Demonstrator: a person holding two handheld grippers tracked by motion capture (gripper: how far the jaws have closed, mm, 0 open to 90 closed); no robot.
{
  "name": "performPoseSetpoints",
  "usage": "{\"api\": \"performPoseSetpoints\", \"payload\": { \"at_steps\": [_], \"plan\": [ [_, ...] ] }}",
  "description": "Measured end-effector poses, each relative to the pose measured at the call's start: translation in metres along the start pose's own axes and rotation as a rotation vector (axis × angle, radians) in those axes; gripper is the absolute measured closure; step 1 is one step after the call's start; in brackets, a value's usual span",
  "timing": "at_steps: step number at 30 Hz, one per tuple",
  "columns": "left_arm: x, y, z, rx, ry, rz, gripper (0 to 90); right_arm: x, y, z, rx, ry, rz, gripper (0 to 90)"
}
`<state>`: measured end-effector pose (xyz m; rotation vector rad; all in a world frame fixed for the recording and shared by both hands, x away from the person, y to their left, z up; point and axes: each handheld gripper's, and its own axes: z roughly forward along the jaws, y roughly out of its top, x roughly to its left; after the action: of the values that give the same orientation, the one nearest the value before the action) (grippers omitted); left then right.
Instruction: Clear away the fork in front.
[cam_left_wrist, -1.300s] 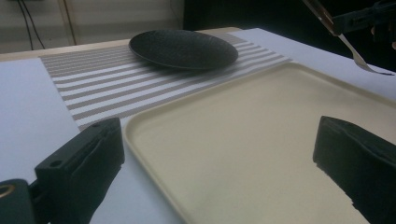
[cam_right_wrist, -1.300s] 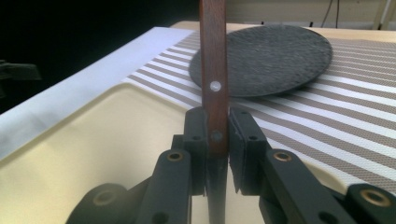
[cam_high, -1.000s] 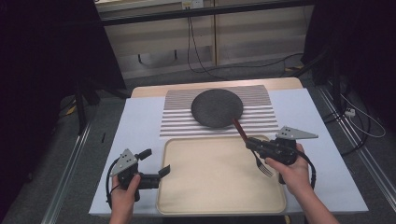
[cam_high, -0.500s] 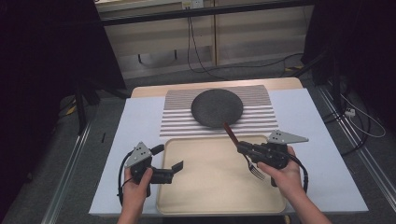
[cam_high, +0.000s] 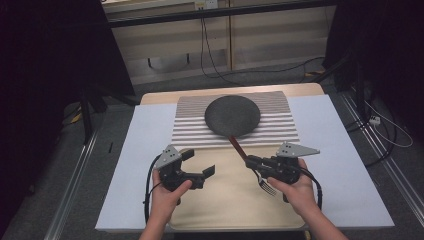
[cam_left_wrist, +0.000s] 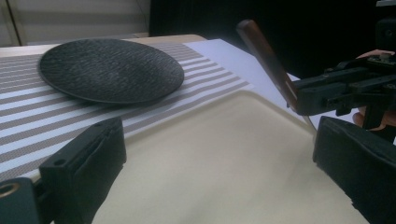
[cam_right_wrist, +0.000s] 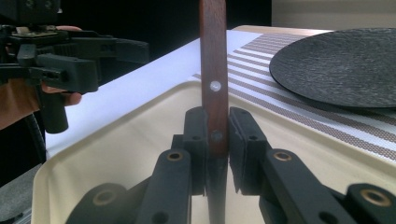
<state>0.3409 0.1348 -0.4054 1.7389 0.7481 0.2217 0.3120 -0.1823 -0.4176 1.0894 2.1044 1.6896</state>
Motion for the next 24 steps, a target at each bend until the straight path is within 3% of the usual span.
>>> {"api": "performPoseSetpoints", "payload": {
  "at_steps": [11, 14, 21, 24],
  "plan": [
    [-0.009, 0.008, 0.02, 0.0, -0.032, -0.027, 5.4, 0.005, 0.0, 0.006, 0.007, 0.022, -0.013, 78.4],
    [-0.011, 0.01, 0.024, -0.017, -0.048, -0.043, 13.7, 0.007, 0.0, 0.007, 0.007, 0.025, -0.018, 78.4],
    [-0.023, 0.014, 0.041, -0.017, -0.088, -0.062, 23.0, 0.011, 0.0, 0.013, 0.014, 0.038, -0.028, 78.4],
    [-0.025, 0.015, 0.047, -0.03, -0.114, -0.079, 35.6, 0.012, -0.001, 0.014, 0.015, 0.042, -0.031, 78.4]
  ]
}}
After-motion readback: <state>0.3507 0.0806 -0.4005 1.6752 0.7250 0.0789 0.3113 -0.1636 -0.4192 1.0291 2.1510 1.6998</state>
